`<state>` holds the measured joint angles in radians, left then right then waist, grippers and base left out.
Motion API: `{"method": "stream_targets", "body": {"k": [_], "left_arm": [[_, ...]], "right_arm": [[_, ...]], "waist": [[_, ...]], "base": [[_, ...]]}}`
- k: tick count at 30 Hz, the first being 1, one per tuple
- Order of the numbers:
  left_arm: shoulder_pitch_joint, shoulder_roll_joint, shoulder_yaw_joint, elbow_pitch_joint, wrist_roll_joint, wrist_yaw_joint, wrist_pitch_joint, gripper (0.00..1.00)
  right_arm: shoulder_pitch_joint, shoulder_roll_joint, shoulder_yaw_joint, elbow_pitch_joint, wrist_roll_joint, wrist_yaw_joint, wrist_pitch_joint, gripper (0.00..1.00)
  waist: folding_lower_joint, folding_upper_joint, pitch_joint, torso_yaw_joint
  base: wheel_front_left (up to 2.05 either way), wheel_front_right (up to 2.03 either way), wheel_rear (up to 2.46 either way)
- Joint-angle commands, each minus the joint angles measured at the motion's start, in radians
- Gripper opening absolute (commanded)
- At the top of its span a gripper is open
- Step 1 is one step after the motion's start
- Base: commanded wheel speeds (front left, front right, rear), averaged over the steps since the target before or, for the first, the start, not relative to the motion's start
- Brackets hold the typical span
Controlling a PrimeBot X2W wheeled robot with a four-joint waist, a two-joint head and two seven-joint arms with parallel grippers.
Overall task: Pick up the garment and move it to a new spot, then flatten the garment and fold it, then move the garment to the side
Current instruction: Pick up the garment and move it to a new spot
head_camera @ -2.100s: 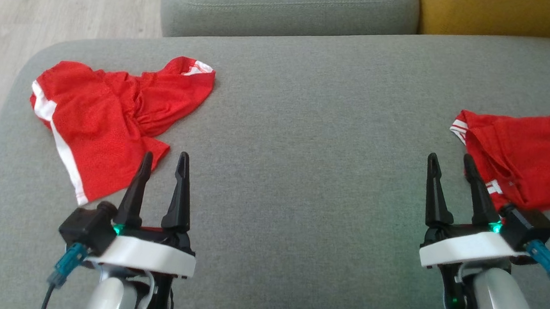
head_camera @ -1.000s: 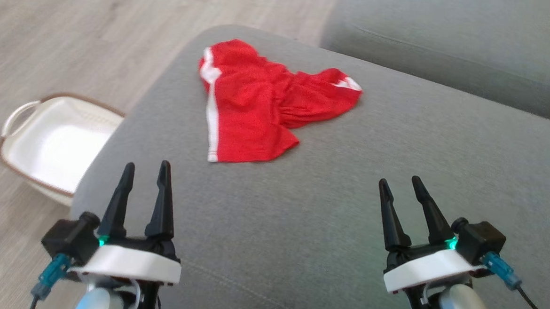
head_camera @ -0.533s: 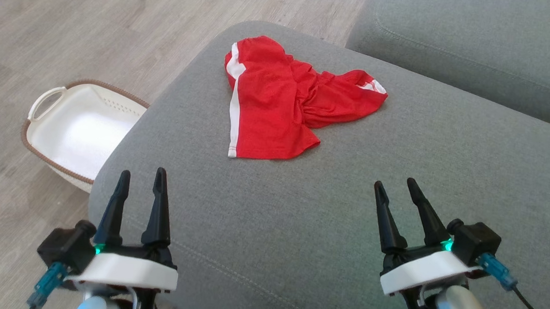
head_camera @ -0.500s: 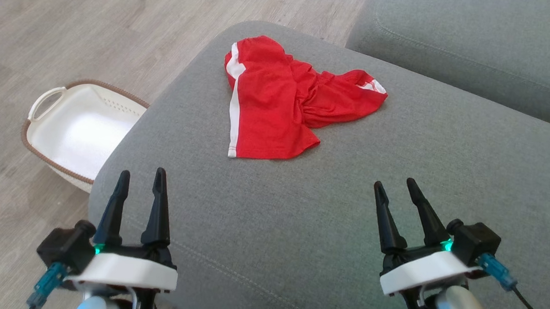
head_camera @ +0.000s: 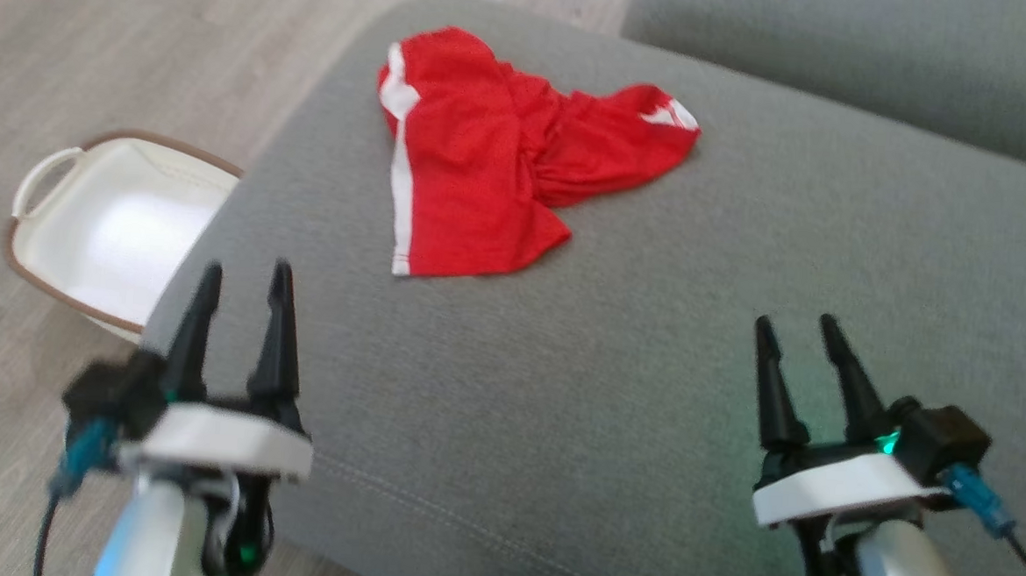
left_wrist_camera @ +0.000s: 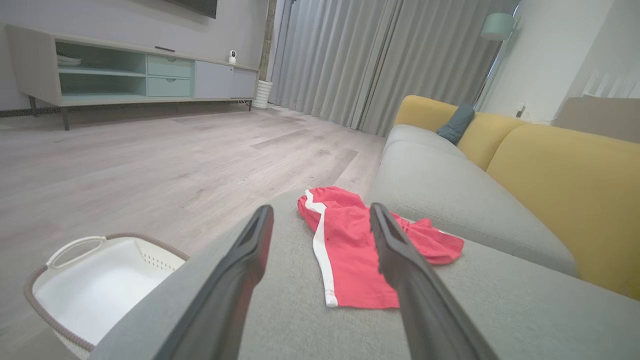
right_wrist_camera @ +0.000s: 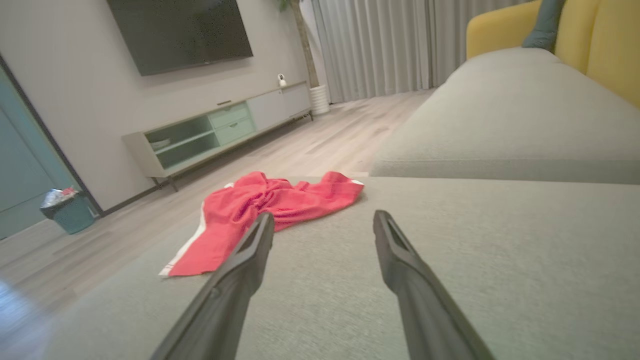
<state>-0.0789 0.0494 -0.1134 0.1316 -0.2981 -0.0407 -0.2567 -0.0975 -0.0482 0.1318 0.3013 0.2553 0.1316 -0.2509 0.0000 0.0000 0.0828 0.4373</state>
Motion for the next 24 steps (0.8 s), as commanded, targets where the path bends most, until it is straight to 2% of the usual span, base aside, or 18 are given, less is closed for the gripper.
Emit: {"method": "stream_targets", "body": {"k": [1,5,12,16,21,24], "left_arm": [[-0.088,0.016,0.041,0.002,0.017,-0.013,-0.005,1.0],[-0.226,0.057,0.039,0.141,0.025,-0.043,0.004,1.0],[-0.521,0.156,0.0,0.378,-0.014,-0.081,0.173,1.0],[-0.624,0.195,-0.038,0.48,-0.043,-0.088,0.256,1.0],[-0.751,0.256,-0.152,0.59,-0.104,-0.089,0.346,1.0],[-0.808,0.308,-0.246,0.641,-0.103,-0.09,0.378,1.0]], "right_arm": [[-0.058,-0.002,0.004,-0.041,-0.017,-0.001,-0.008,1.0],[-0.082,-0.002,-0.049,-0.076,-0.058,-0.001,0.01,1.0],[-0.118,-0.002,-0.113,-0.171,-0.119,-0.001,0.062,1.0],[-0.133,-0.002,-0.126,-0.209,-0.133,-0.001,0.079,1.0],[-0.147,-0.002,-0.137,-0.254,-0.139,-0.001,0.094,1.0],[-0.15,-0.002,-0.143,-0.268,-0.136,-0.001,0.096,1.0]], "waist": [[0.0,0.0,0.047,-0.039],[0.0,0.0,0.108,-0.075],[0.0,0.0,0.223,-0.142],[0.0,0.0,0.269,-0.177],[0.0,0.0,0.331,-0.234],[0.0,0.0,0.361,-0.261]], "base": [[0.0,0.0,0.0],[0.0,0.0,0.0],[0.0,0.0,0.0],[0.0,0.0,0.0],[0.0,0.0,0.0],[0.0,0.0,0.0]]}}
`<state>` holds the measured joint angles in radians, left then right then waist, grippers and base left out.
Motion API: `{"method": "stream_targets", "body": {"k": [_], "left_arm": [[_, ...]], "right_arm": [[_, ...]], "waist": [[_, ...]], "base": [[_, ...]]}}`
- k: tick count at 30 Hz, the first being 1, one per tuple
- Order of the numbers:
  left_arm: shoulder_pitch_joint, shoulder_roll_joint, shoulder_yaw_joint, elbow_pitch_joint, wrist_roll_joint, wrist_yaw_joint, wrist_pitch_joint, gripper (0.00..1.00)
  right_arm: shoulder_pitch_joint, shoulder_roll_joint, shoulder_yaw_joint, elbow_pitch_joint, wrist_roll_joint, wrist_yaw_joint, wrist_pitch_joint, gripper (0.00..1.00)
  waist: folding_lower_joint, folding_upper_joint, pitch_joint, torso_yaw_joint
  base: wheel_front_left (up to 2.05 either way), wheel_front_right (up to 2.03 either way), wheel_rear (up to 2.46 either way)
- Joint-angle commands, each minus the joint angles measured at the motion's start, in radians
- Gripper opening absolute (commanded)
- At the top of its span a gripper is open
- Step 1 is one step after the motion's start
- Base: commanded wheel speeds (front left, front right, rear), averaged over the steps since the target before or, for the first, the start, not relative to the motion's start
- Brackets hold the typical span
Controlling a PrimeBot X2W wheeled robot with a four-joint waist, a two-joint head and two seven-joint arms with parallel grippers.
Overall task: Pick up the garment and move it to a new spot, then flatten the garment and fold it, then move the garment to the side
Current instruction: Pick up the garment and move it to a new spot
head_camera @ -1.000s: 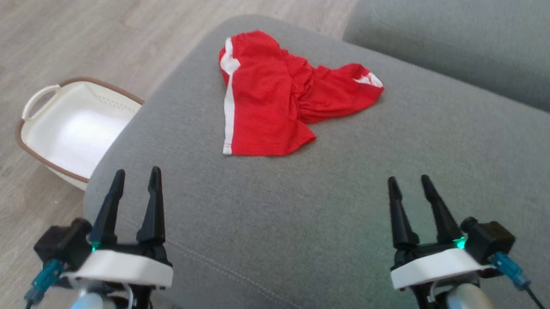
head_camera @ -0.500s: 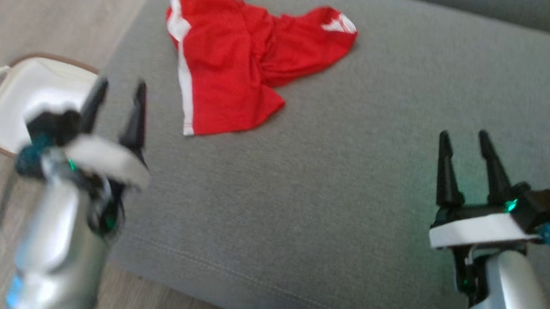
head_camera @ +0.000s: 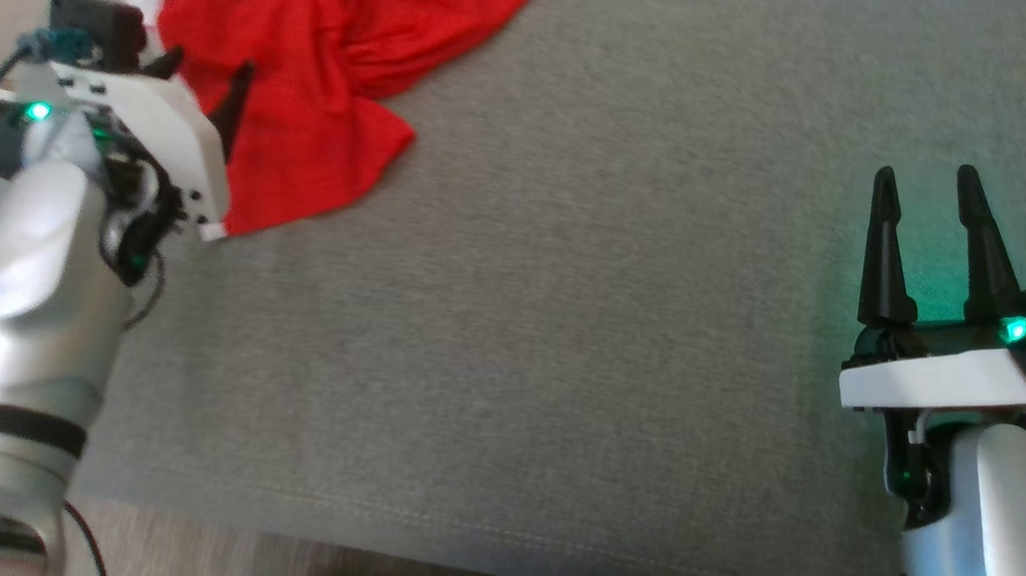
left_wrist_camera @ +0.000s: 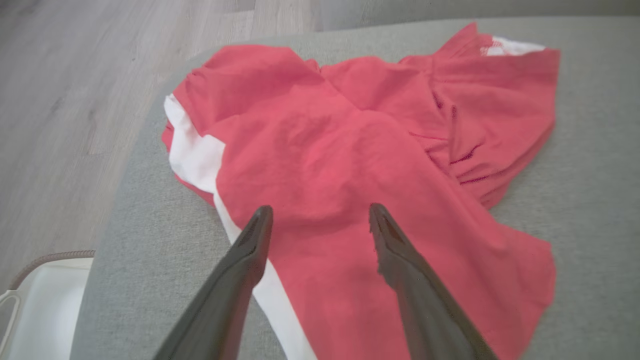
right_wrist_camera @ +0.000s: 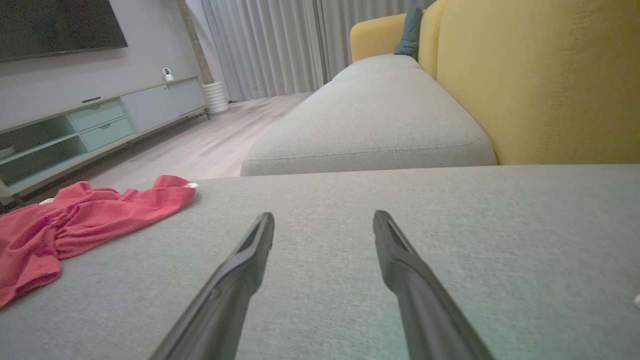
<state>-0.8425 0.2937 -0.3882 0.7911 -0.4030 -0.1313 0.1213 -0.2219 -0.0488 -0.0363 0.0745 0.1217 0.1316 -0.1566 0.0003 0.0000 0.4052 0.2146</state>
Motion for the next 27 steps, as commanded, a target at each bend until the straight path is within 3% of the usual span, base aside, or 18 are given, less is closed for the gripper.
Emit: {"method": "stream_targets", "body": {"k": [1,12,18,19,20,27], "left_arm": [[-0.061,0.072,0.008,-0.002,-0.007,0.001,0.007,1.0],[-0.196,0.142,-0.107,0.172,-0.105,0.001,0.073,1.0],[-0.237,0.146,-0.145,0.254,-0.125,0.001,0.103,1.0],[-0.239,0.143,-0.153,0.265,-0.132,0.001,0.119,0.77],[-0.239,0.139,-0.163,0.271,-0.141,0.001,0.132,0.0],[-0.244,0.134,-0.171,0.306,-0.178,0.001,0.066,0.0]], "right_arm": [[-0.027,-0.001,0.024,-0.044,-0.002,-0.001,0.001,1.0],[-0.057,-0.001,0.024,-0.056,0.022,-0.001,-0.025,1.0],[-0.065,-0.001,0.021,-0.058,0.026,-0.001,-0.036,1.0],[-0.065,-0.001,0.02,-0.058,0.027,-0.001,-0.037,1.0],[-0.065,-0.001,0.018,-0.057,0.027,-0.001,-0.039,1.0],[-0.066,-0.001,0.021,-0.024,0.038,-0.001,-0.05,1.0]], "waist": [[-0.0003,0.0,0.047,-0.047],[-0.0003,0.0,0.123,-0.142],[-0.0003,0.0,0.149,-0.162],[-0.0003,0.0,0.15,-0.163],[-0.0003,0.0,0.15,-0.163],[-0.0003,0.0,0.093,-0.149]], "base": [[0.0,0.0,0.0],[0.0,0.0,0.0],[0.0,0.0,0.0],[0.0,0.0,0.0],[0.0,0.0,0.0],[0.0,0.0,0.0]]}}
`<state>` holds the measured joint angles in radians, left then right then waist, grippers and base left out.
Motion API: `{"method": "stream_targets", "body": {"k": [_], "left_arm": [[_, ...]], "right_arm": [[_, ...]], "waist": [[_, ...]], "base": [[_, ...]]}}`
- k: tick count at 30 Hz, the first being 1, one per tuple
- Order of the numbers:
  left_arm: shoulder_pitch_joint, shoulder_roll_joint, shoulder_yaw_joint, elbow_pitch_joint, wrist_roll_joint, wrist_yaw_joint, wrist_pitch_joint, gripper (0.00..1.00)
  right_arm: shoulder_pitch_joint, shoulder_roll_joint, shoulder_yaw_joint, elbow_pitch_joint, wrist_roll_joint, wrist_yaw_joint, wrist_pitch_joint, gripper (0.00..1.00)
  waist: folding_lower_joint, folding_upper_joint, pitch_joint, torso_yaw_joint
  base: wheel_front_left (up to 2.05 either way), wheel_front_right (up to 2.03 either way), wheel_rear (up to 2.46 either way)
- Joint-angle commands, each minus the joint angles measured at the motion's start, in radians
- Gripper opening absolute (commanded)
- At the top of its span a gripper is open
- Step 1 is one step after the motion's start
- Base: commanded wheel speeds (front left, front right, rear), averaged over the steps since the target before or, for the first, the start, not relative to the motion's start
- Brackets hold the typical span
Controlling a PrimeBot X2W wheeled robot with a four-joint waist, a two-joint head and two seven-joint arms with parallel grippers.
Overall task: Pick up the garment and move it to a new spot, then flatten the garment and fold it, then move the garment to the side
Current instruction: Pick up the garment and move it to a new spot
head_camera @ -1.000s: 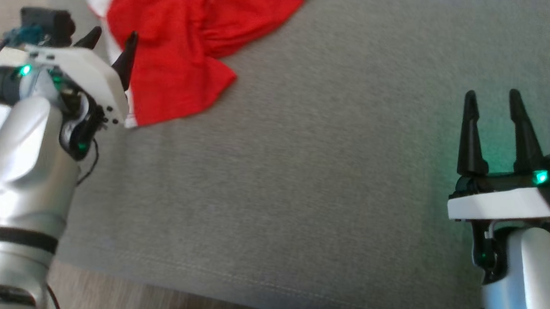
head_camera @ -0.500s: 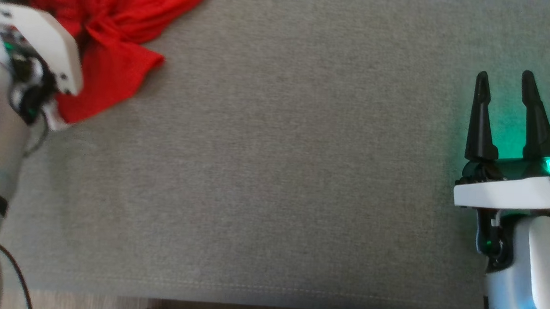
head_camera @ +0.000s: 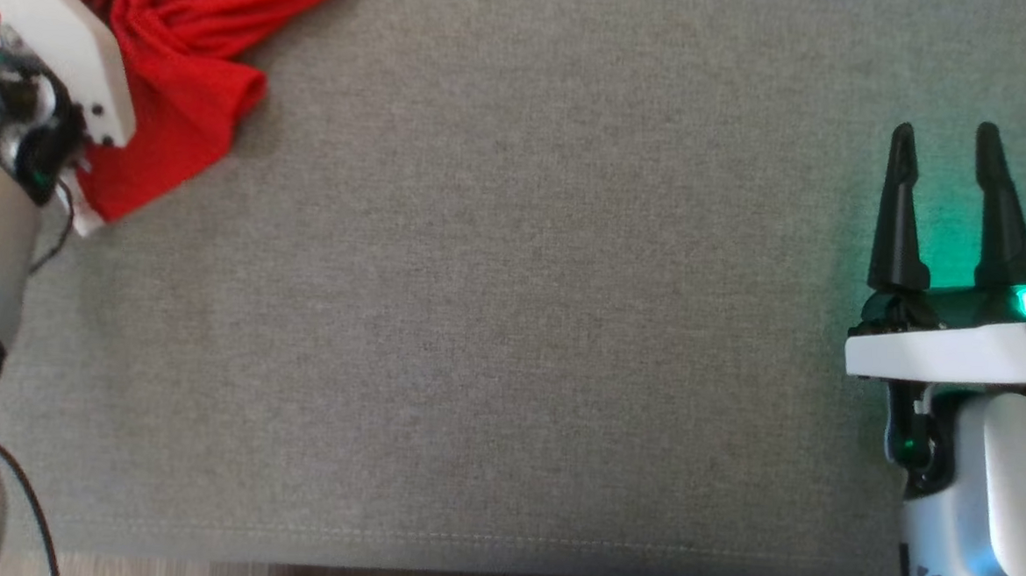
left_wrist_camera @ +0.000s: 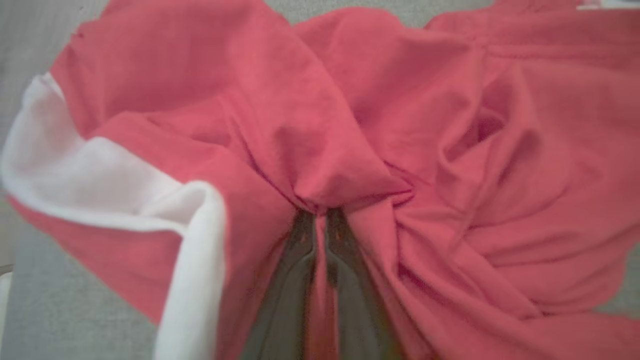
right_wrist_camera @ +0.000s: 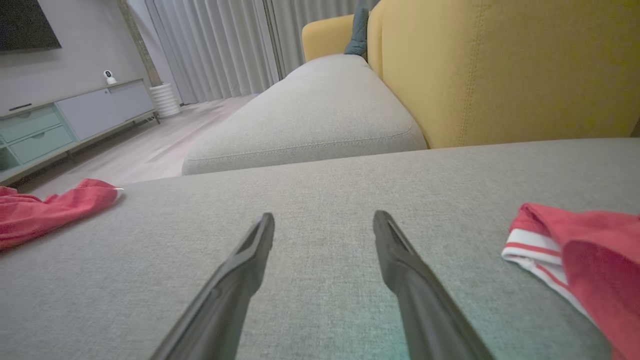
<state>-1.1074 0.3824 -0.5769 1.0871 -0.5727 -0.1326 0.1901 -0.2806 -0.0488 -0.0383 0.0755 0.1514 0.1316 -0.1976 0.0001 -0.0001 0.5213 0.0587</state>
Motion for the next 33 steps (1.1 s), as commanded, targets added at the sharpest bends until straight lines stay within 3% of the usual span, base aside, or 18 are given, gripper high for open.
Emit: {"method": "stream_targets", "body": {"k": [1,9,19,26,28,33], "left_arm": [[0.021,0.041,0.027,0.017,-0.019,0.002,-0.02,0.0],[0.026,0.0,0.093,0.033,-0.093,0.002,-0.166,0.0],[0.058,-0.066,0.103,0.008,-0.122,0.007,-0.248,0.0],[0.083,-0.173,0.113,-0.065,-0.16,0.034,-0.273,0.0],[0.102,-0.229,0.111,-0.1,-0.173,0.056,-0.277,0.0],[0.136,-0.303,0.101,-0.156,-0.196,0.101,-0.283,0.0]], "right_arm": [[-0.007,-0.001,0.027,-0.018,0.01,-0.001,-0.011,1.0],[0.013,-0.001,0.048,0.054,0.039,-0.001,-0.029,1.0],[0.042,-0.001,0.061,0.129,0.075,-0.001,-0.049,1.0],[0.048,-0.001,0.053,0.16,0.095,-0.001,-0.058,1.0],[0.048,-0.001,0.043,0.17,0.098,-0.001,-0.06,1.0],[0.039,-0.001,0.025,0.17,0.089,-0.001,-0.062,1.0]], "waist": [[-0.0001,0.0001,-0.036,0.009],[-0.0001,0.0001,-0.175,0.031],[-0.0001,0.0001,-0.324,0.038],[-0.0001,0.0001,-0.395,0.037],[-0.0001,0.0001,-0.414,0.036],[-0.0001,0.0001,-0.426,0.027]], "base": [[0.0,0.0,0.0],[0.0,0.0,0.0],[0.0,0.0,0.0],[0.0,0.0,0.0],[0.0,0.0,0.0],[0.0,0.0,0.0]]}}
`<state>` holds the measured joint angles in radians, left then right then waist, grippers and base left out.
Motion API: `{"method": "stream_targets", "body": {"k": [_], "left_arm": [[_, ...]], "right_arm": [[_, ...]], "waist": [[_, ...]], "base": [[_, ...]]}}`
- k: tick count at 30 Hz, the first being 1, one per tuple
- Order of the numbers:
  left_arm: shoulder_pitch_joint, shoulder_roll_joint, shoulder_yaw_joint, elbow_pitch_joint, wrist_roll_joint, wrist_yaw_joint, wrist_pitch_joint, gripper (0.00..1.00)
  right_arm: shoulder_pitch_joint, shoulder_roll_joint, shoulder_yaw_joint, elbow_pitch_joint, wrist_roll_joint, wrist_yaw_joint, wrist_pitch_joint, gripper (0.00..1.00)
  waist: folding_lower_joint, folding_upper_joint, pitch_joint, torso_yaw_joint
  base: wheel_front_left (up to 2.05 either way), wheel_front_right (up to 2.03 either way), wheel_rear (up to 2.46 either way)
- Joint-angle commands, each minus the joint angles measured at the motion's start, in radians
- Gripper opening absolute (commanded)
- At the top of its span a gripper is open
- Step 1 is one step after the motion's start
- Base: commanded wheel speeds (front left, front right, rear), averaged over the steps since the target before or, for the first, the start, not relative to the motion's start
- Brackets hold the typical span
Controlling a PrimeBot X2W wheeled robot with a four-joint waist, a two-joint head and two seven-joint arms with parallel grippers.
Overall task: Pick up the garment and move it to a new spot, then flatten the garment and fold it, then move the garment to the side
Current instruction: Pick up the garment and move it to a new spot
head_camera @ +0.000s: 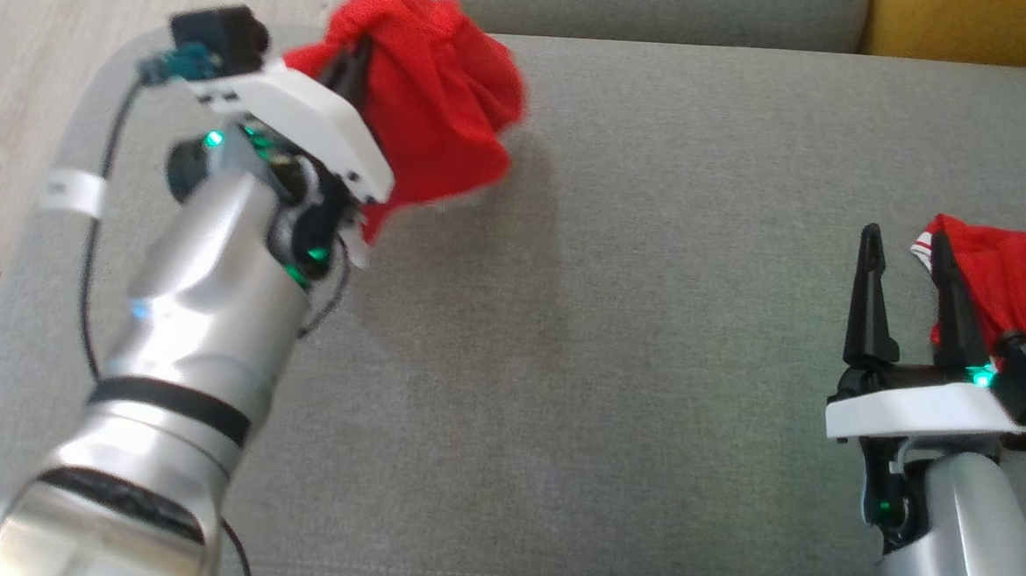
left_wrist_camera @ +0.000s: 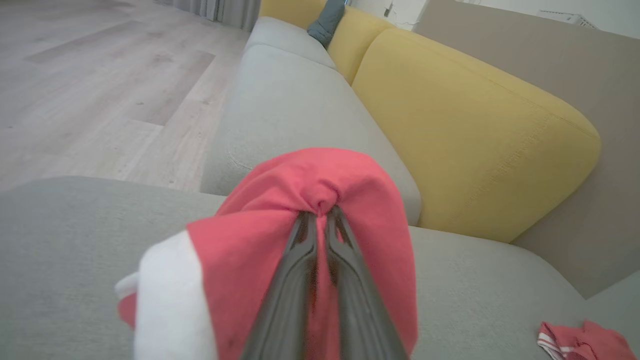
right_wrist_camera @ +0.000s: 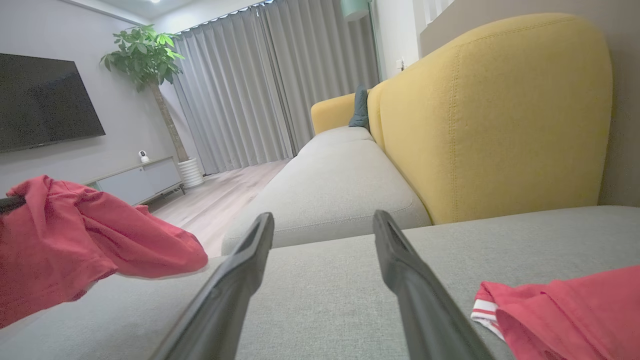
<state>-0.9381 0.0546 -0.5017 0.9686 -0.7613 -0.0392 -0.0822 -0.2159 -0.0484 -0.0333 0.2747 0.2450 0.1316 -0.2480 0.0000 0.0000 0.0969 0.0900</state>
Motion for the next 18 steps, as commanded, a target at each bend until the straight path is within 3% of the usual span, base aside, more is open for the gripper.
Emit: {"method": "stream_targets", "body": {"k": [1,7,13,18], "left_arm": [[-0.026,0.015,0.021,-0.049,-0.014,0.015,-0.01,0.0],[0.039,-0.003,-0.048,-0.169,-0.117,0.079,-0.009,0.0],[0.075,-0.004,-0.211,-0.318,-0.259,0.223,-0.057,0.0],[0.052,-0.004,-0.288,-0.33,-0.339,0.305,-0.123,0.0]], "right_arm": [[-0.029,-0.002,0.016,-0.03,-0.006,-0.001,-0.012,1.0],[-0.052,-0.002,0.012,-0.028,-0.007,-0.001,-0.013,1.0],[-0.08,-0.002,0.038,-0.024,0.001,-0.001,-0.013,1.0],[-0.113,-0.002,0.058,-0.027,0.011,-0.001,-0.014,1.0]], "waist": [[0.0,0.0,-0.003,-0.009],[0.0,0.0,0.004,-0.059],[0.0,0.0,0.035,-0.137],[0.0,0.0,0.077,-0.207]], "base": [[0.0,0.0,0.0],[0.0,0.0,0.0],[0.0,0.0,0.0],[0.0,0.0,0.0]]}}
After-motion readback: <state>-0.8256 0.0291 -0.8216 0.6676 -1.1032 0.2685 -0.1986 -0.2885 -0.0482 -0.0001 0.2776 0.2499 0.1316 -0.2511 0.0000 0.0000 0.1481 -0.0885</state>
